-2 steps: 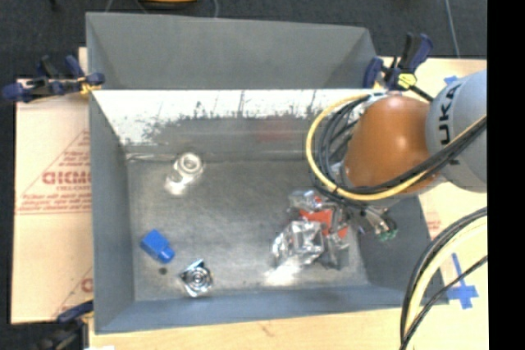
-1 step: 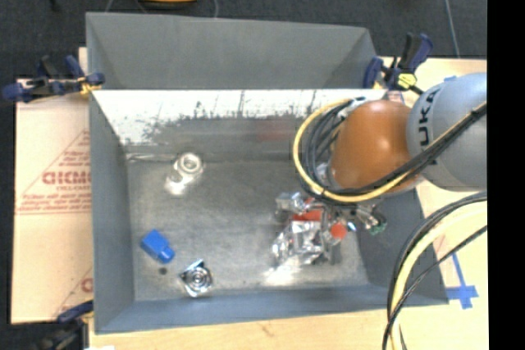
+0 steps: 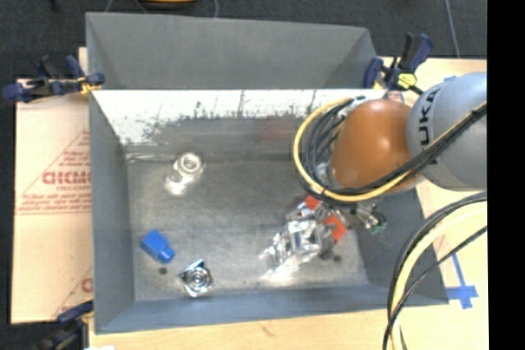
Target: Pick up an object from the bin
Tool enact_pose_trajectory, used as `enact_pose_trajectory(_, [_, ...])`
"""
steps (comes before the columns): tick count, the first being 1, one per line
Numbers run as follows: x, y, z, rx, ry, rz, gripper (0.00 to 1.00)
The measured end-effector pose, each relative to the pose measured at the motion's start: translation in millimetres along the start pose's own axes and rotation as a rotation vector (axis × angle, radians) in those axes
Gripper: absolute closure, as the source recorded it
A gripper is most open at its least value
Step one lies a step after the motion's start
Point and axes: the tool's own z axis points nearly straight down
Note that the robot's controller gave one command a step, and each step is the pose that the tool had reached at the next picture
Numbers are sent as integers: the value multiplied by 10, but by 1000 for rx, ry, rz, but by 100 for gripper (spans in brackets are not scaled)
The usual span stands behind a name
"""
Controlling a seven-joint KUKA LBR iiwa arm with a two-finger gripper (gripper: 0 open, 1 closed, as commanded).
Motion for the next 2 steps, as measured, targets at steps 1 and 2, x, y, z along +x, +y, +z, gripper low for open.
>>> enact_pose_trajectory(1, [201, -395, -1311, 6, -4, 22, 100])
enact_pose_trajectory(2, [501, -155, -778, -7, 6, -430, 100])
